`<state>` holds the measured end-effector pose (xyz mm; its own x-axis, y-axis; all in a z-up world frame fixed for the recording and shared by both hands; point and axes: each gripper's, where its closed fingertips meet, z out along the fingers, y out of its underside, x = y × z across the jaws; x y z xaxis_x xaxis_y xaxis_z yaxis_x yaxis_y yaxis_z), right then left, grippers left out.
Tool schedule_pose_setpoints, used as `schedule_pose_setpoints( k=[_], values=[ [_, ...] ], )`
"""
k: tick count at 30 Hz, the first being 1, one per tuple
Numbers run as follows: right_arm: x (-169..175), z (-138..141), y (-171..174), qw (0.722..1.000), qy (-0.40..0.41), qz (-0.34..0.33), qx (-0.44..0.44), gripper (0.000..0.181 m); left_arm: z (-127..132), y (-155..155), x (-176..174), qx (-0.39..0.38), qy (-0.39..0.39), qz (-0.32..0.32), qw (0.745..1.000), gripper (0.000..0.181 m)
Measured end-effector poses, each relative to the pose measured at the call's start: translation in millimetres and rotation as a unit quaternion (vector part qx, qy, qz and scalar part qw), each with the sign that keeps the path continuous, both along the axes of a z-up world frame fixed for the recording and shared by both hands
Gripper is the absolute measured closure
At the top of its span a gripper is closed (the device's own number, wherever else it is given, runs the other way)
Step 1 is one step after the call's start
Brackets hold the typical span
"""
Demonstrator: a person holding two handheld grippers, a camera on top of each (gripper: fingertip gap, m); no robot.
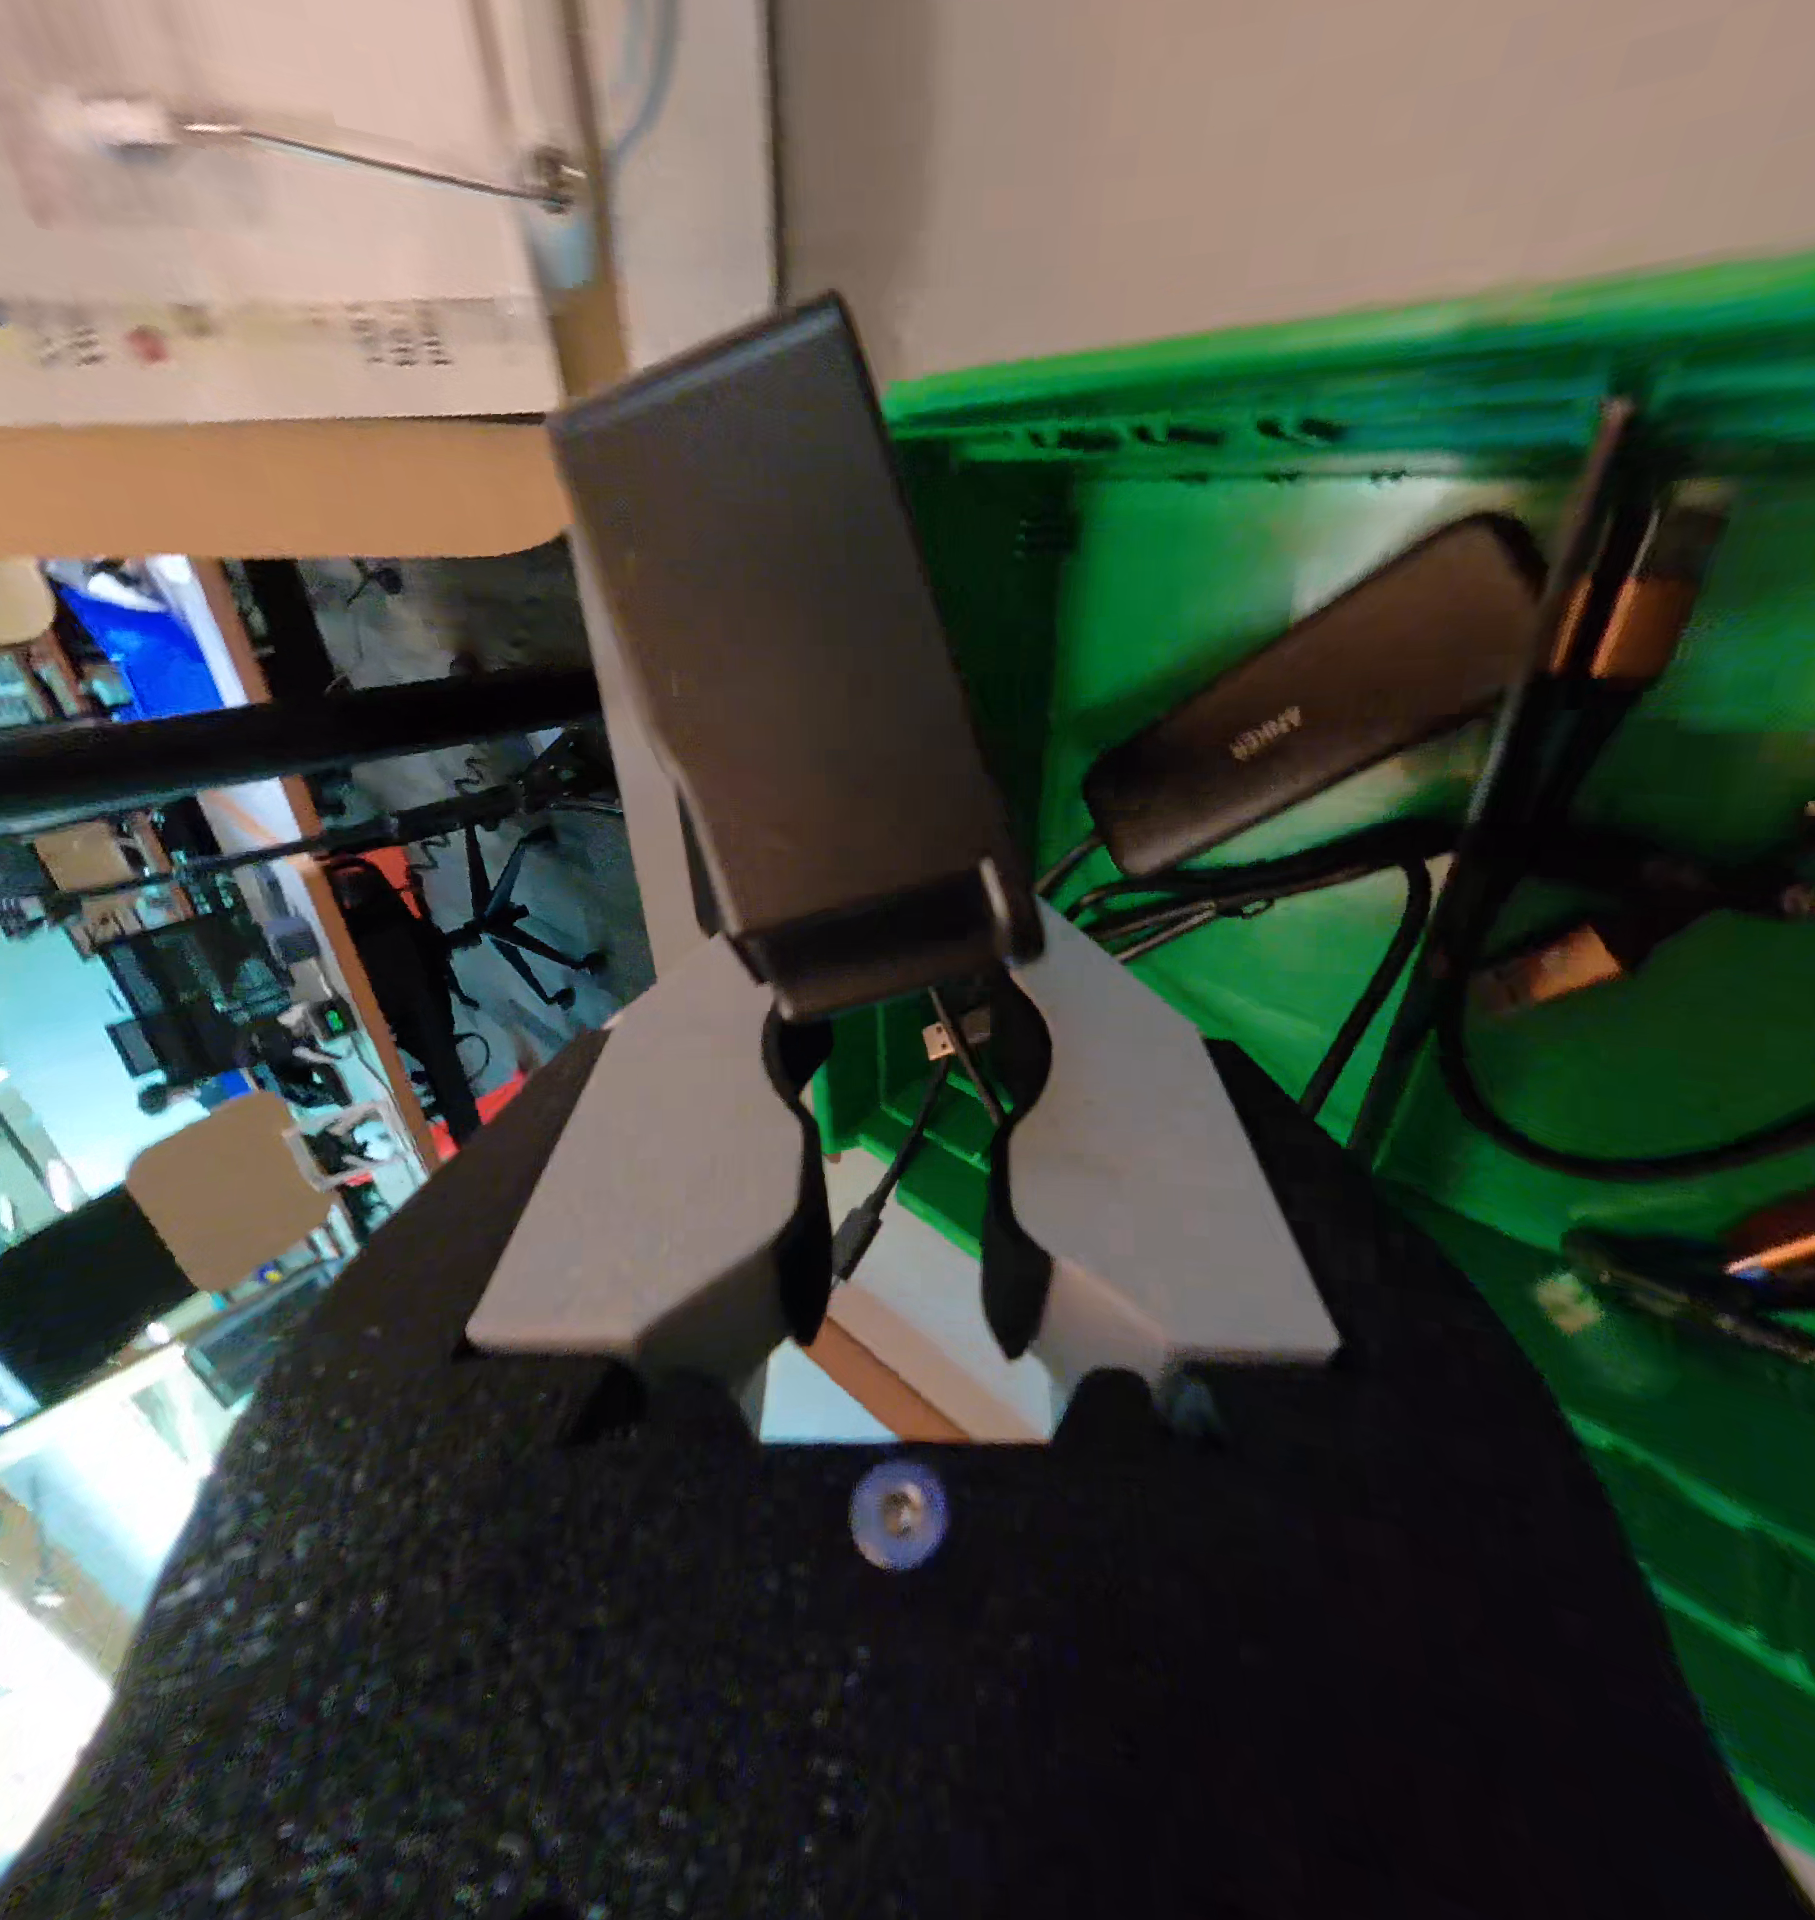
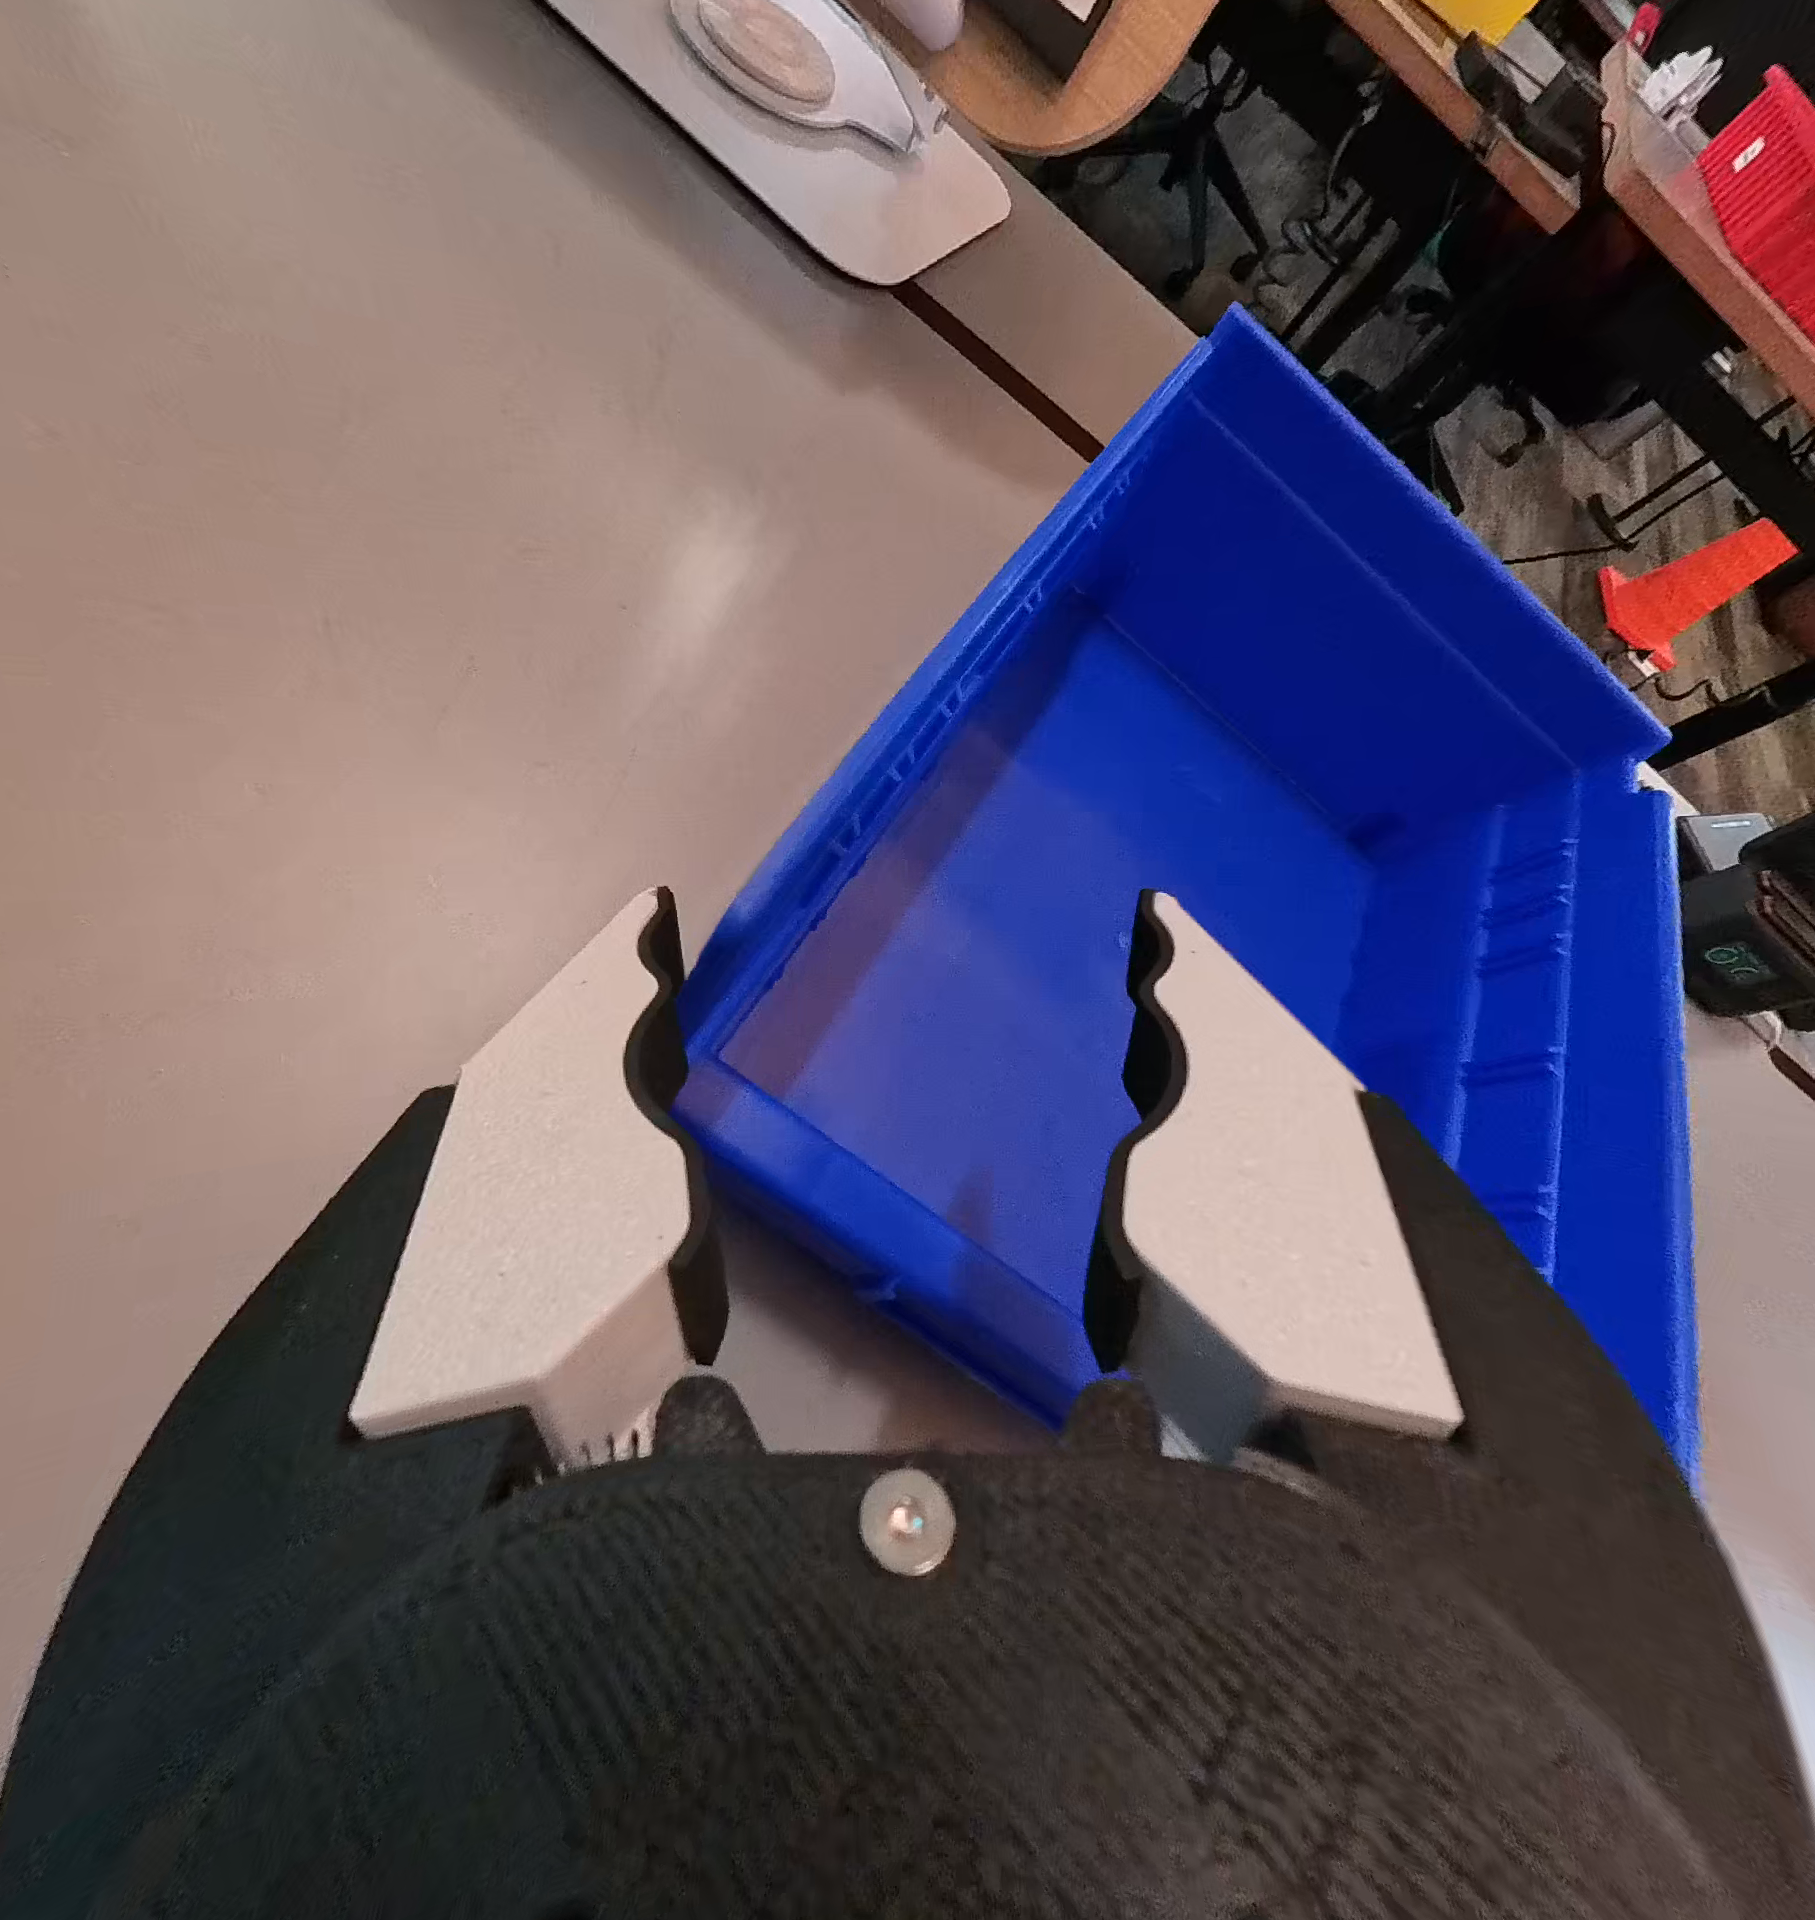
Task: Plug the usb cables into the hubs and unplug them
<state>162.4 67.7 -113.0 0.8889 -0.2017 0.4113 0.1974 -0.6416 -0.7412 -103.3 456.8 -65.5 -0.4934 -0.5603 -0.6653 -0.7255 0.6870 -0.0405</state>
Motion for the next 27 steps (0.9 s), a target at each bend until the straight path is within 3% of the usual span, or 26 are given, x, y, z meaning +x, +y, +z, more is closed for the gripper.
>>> schedule_pose_setpoints(
  k=[5, 11, 16, 21, 24, 27],
  values=[
    [1, 20, -2, 0.999, -0.015, -0.008, 0.032, 0.092, 57, -10, 9, -0.035, -0.147, 0.038, 0.988, 0.158],
    [-18, 81, 1, 0.982, 0.022, 0.014, 0.187, 0.087, 149, -42, 15, 0.009, -0.278, 0.009, 0.961, 0.158],
    [-54, 114, 10, 0.947, 0.109, 0.091, 0.289, 0.087, 247, -68, 15, 0.12, -0.353, -0.009, 0.928, 0.158],
    [-71, 117, 22, 0.929, 0.165, 0.118, 0.31, 0.092, 339, -98, 9, 0.129, -0.45, -0.033, 0.883, 0.158],
    [-87, 125, 27, 0.904, 0.221, 0.149, 0.335, 0.092, 354, -134, 16, 0.143, -0.46, -0.075, 0.873, 0.158],
    [-115, 143, 31, 0.832, 0.35, 0.211, 0.375, 0.088, 335, -183, 33, 0.174, -0.439, -0.148, 0.869, 0.158]
  ],
)
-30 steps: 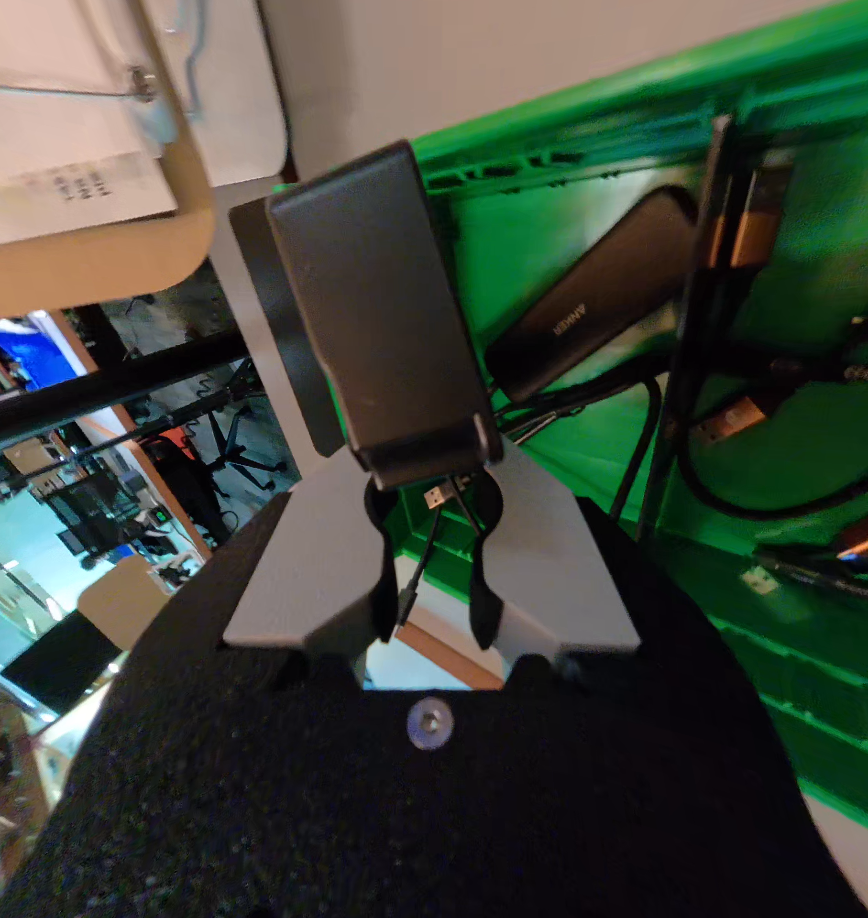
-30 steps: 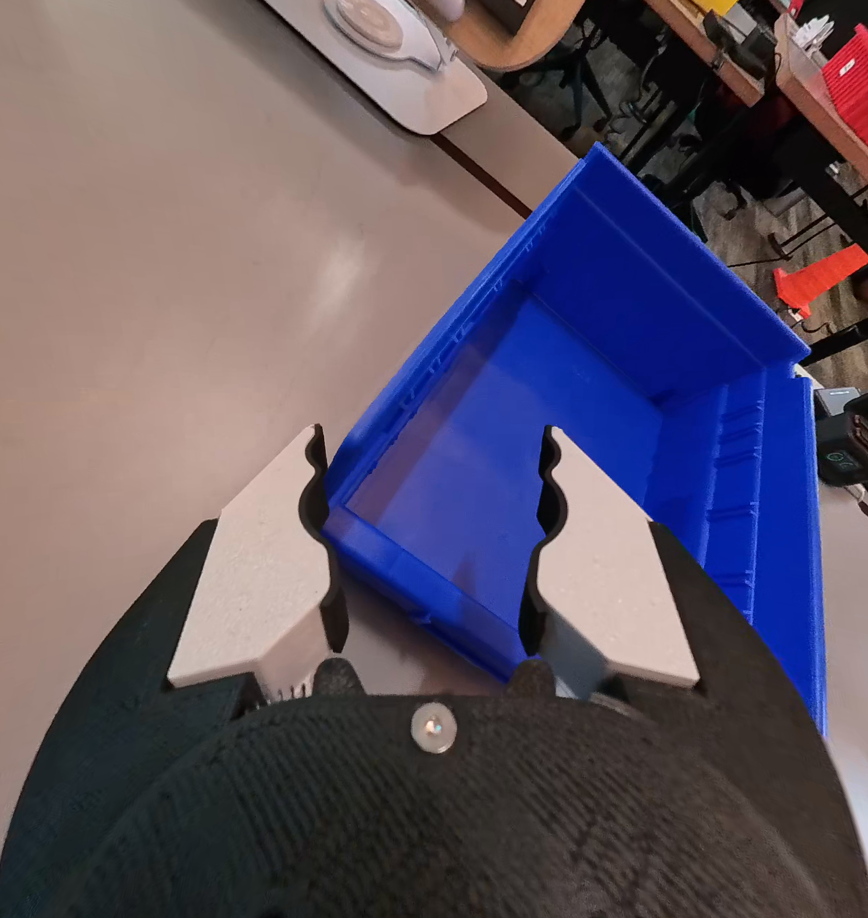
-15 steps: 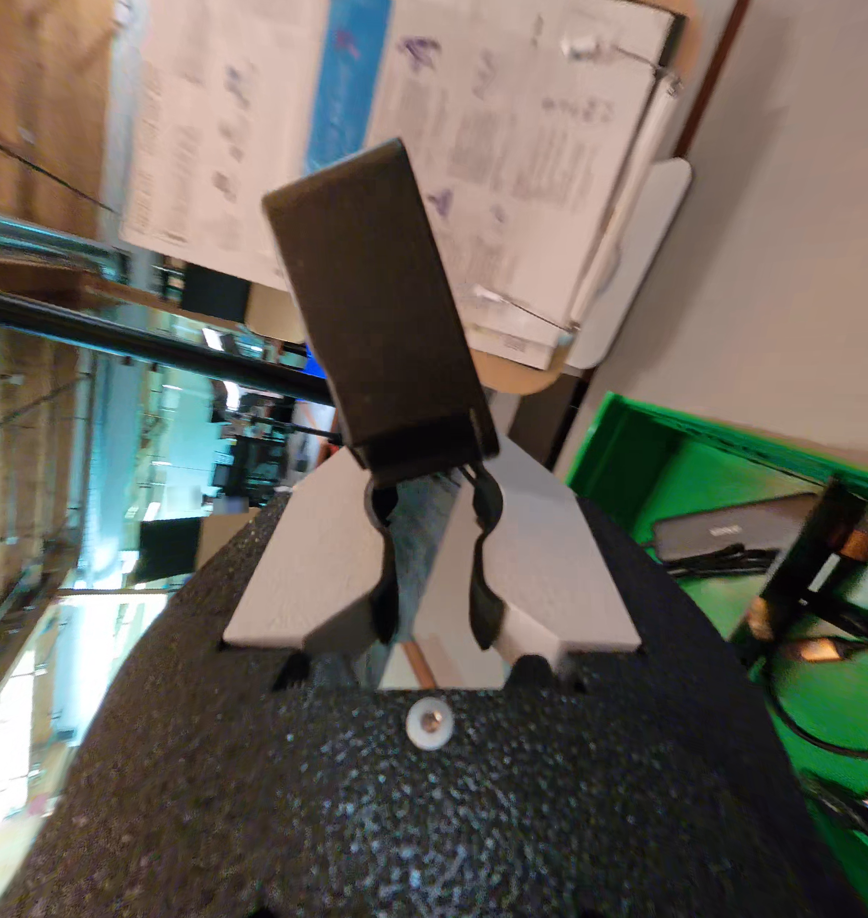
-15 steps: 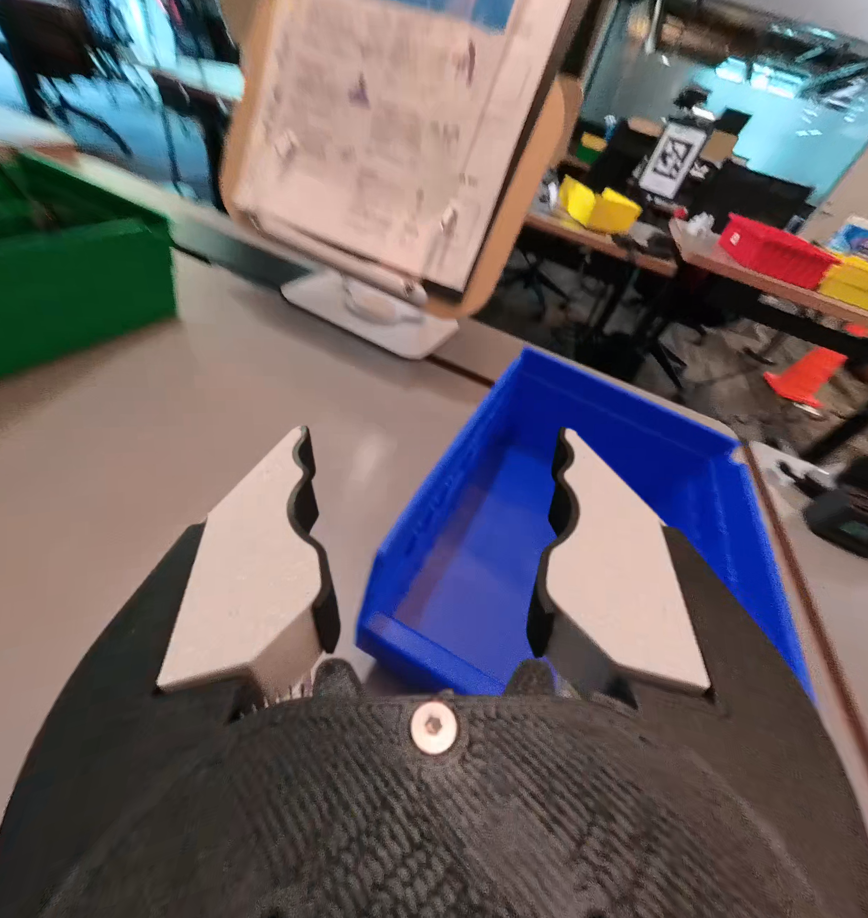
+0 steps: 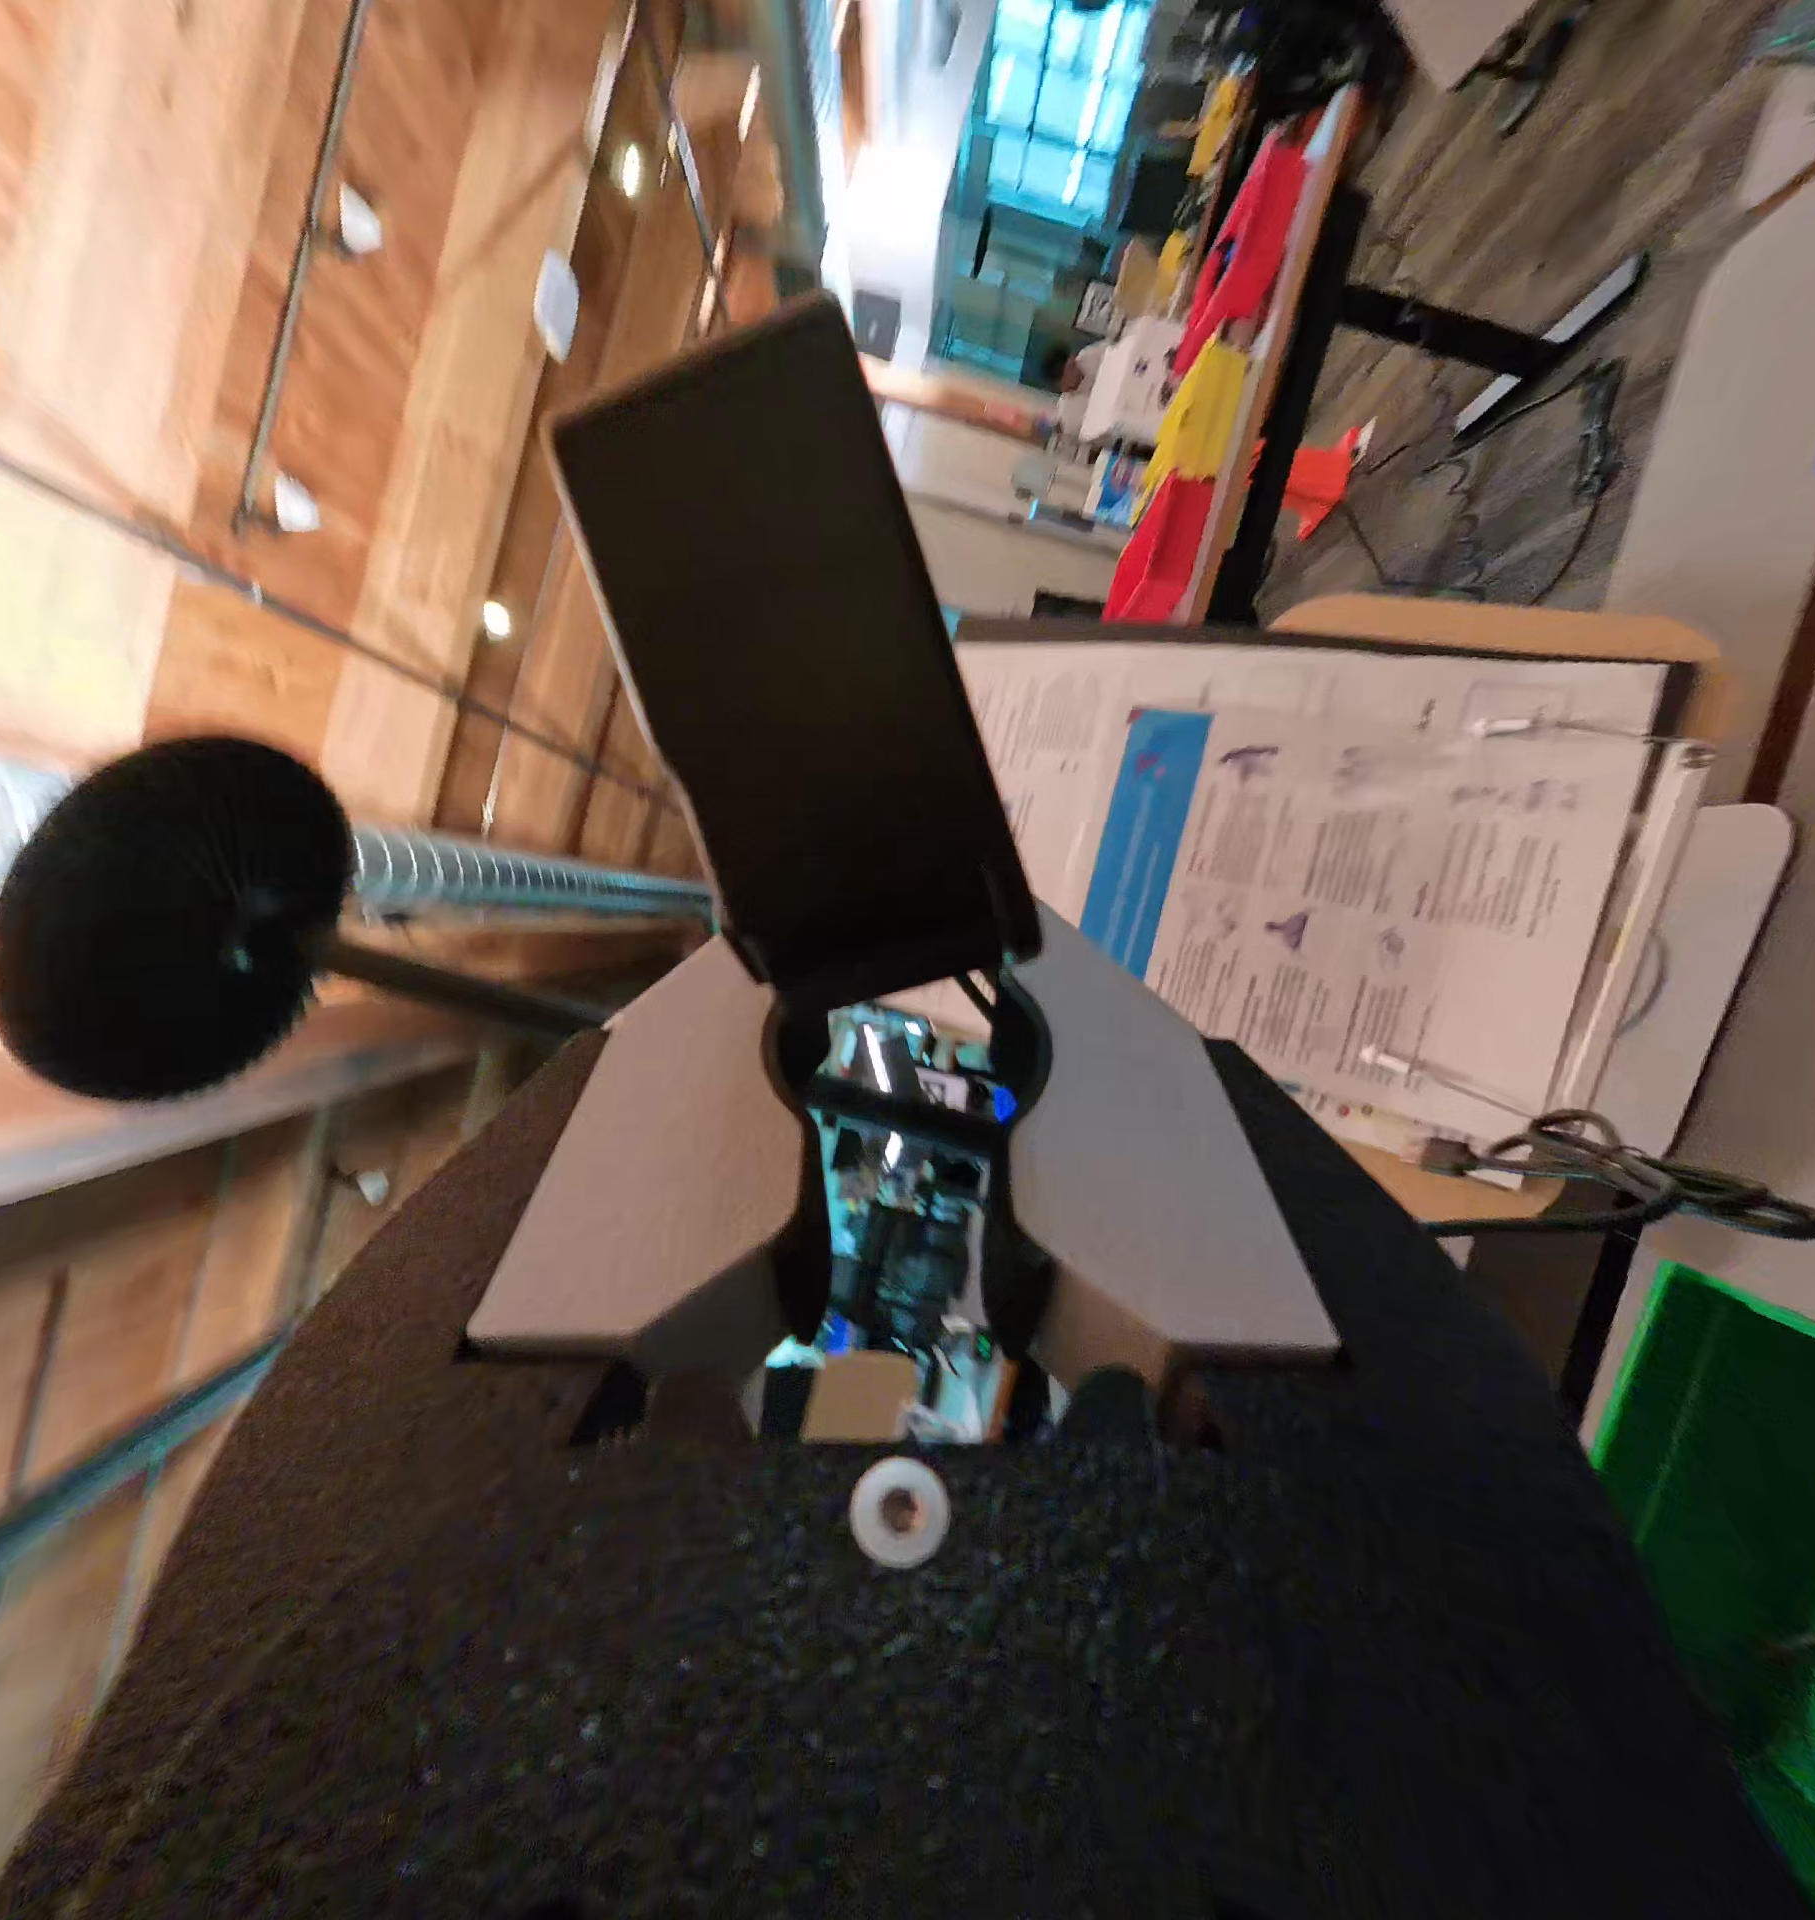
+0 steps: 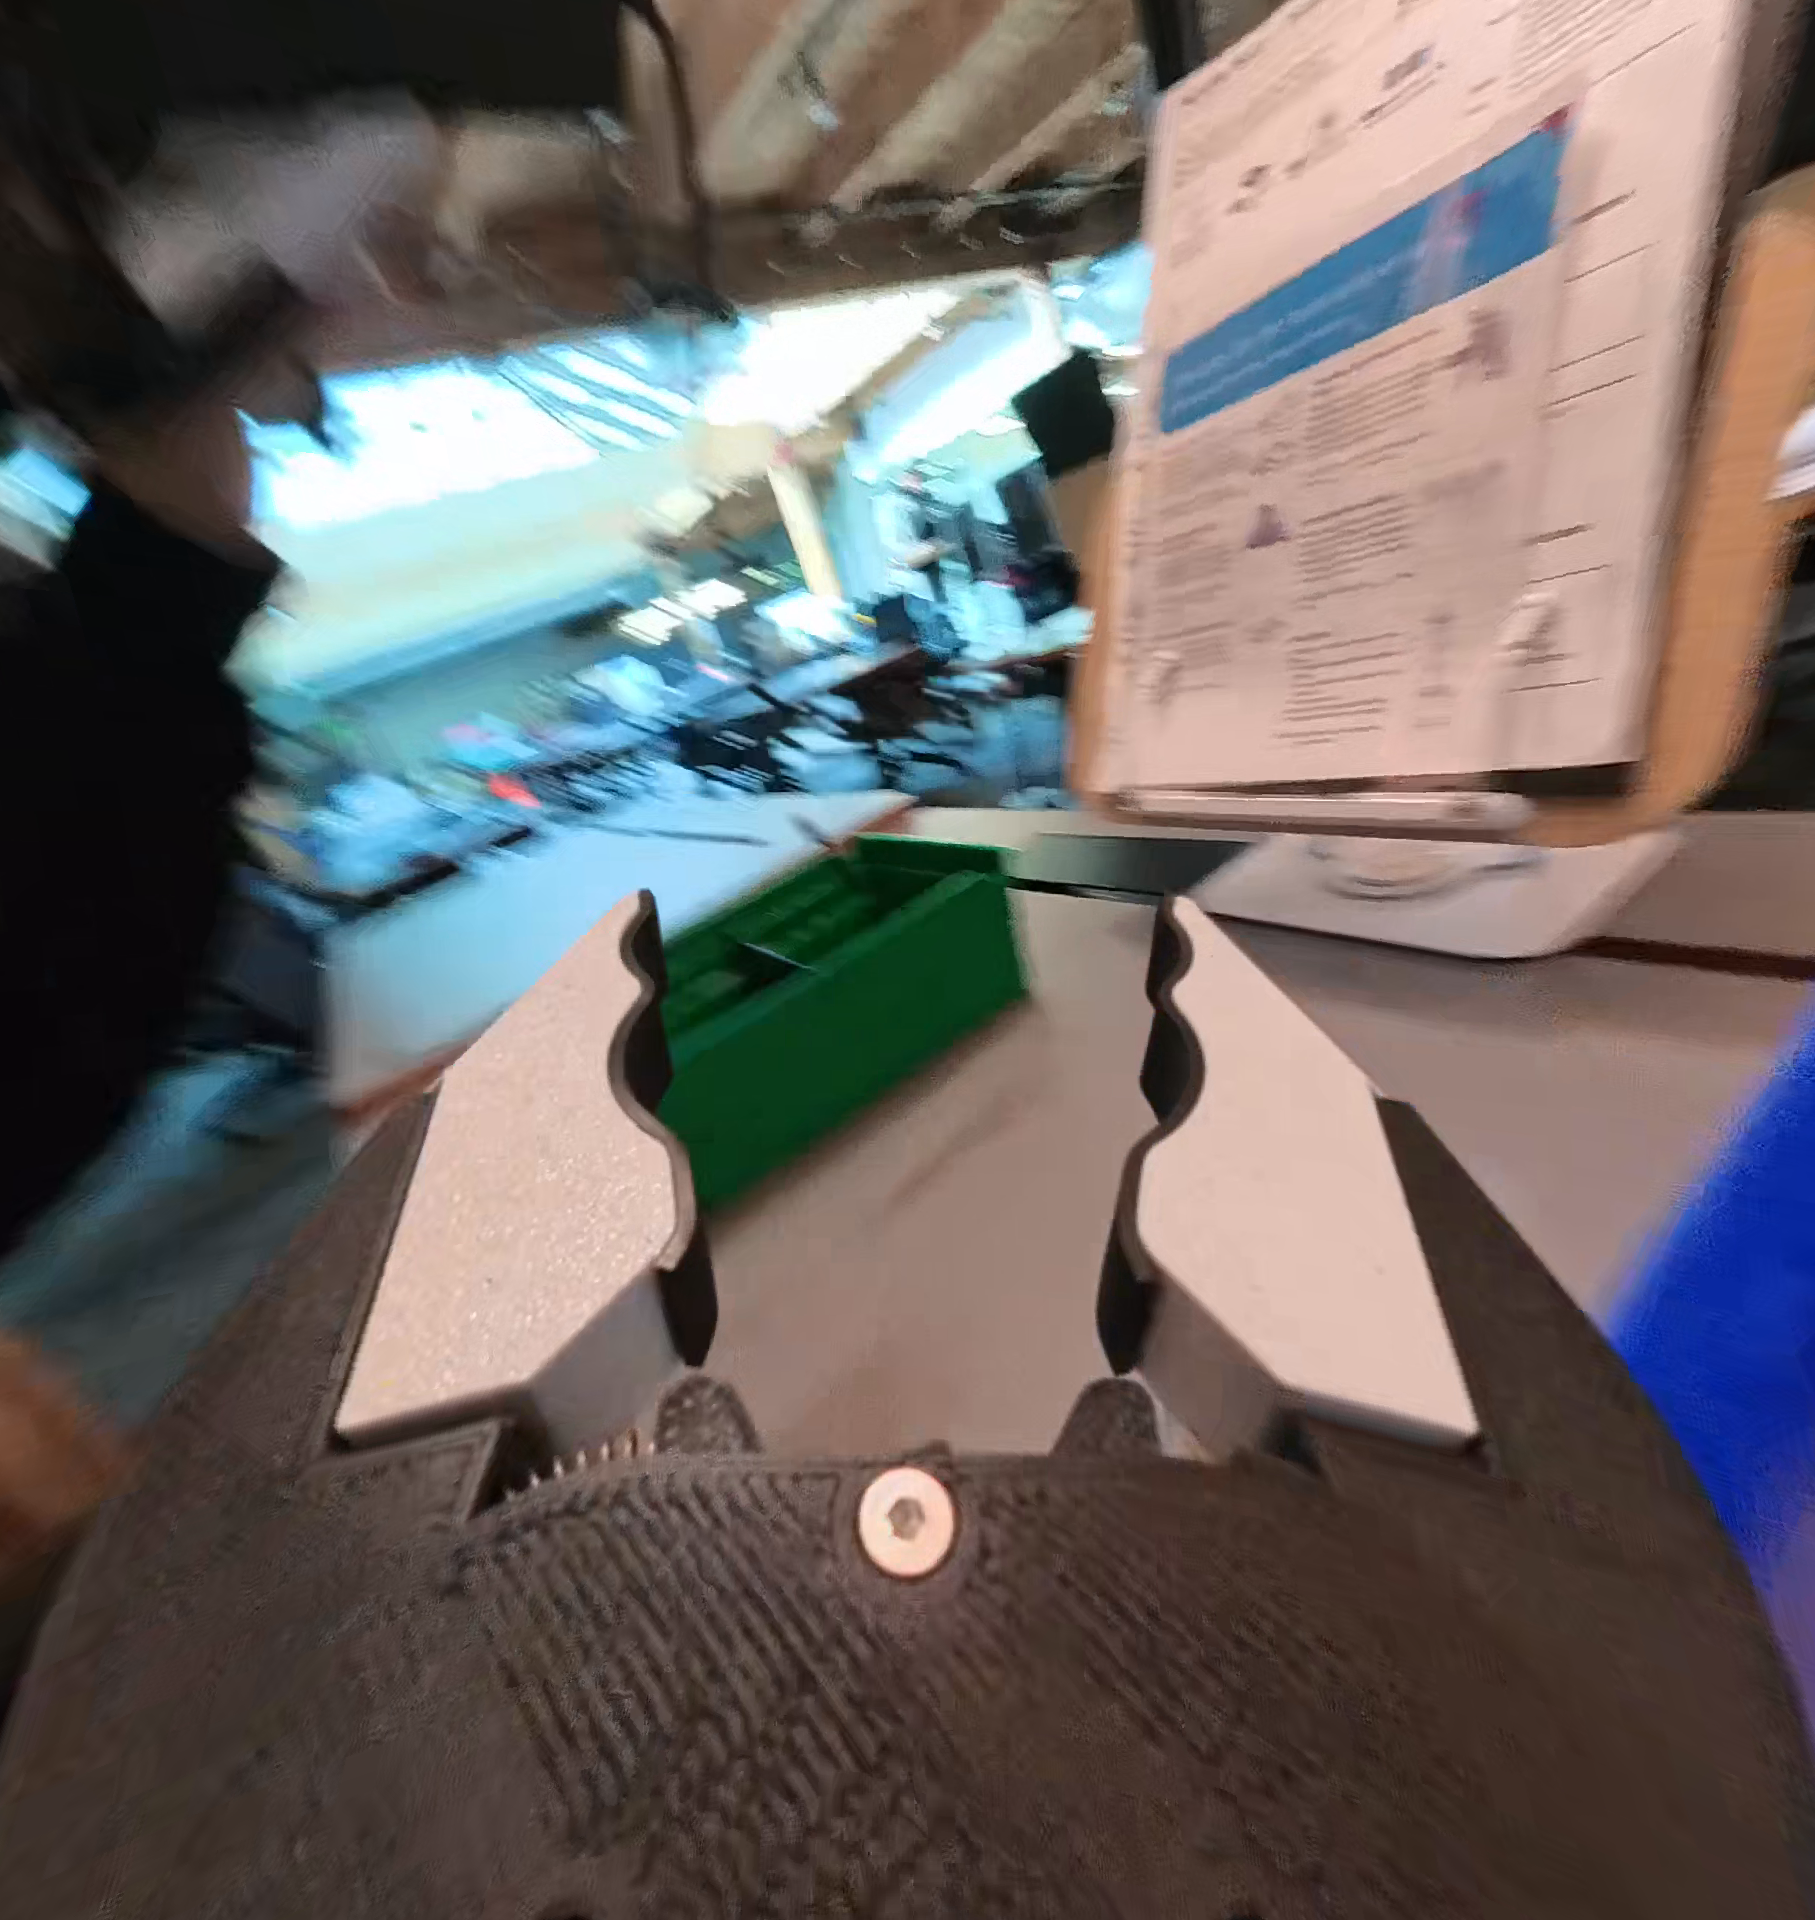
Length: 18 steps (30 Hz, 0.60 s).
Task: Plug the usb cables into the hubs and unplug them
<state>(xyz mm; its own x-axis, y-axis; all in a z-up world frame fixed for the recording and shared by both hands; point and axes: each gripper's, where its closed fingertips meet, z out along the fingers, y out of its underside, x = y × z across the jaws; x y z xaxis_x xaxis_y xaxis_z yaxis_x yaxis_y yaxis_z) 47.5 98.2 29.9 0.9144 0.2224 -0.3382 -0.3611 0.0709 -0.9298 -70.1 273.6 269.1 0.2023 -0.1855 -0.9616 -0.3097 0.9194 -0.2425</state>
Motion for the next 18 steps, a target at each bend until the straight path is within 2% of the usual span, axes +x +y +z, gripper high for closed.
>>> schedule_pose_setpoints(
  k=[1, 3, 4, 6, 10, 12, 15, 18],
  values=[
    [-11, 10, -1, 0.997, 0.059, 0.051, 0.023, 0.086, -12, -17, 7, 0.026, 0.008, -0.016, 1.0, 0.158],
    [-26, 30, -6, 0.97, 0.181, 0.145, 0.074, 0.091, -45, -49, 20, 0.079, 0.022, -0.044, 0.996, 0.158],
    [-28, 36, -7, 0.952, 0.233, 0.175, 0.092, 0.096, -66, -62, 27, 0.11, 0.033, -0.052, 0.992, 0.158],
    [-27, 32, 0, 0.931, 0.297, 0.189, 0.093, 0.108, -109, -84, 38, 0.188, 0.05, -0.054, 0.979, 0.157],
    [-29, 9, 23, 0.927, 0.331, 0.166, 0.056, 0.109, -190, -115, 49, 0.338, 0.079, -0.039, 0.937, 0.158],
    [-34, 4, 29, 0.924, 0.337, 0.172, 0.049, 0.118, -219, -124, 50, 0.388, 0.085, -0.033, 0.917, 0.158],
    [-40, -5, 37, 0.925, 0.336, 0.172, 0.038, 0.131, -240, -133, 49, 0.437, 0.072, -0.025, 0.896, 0.158],
    [-43, -6, 39, 0.921, 0.343, 0.181, 0.045, 0.144, -249, -135, 46, 0.454, 0.067, -0.026, 0.888, 0.158]
  ],
)
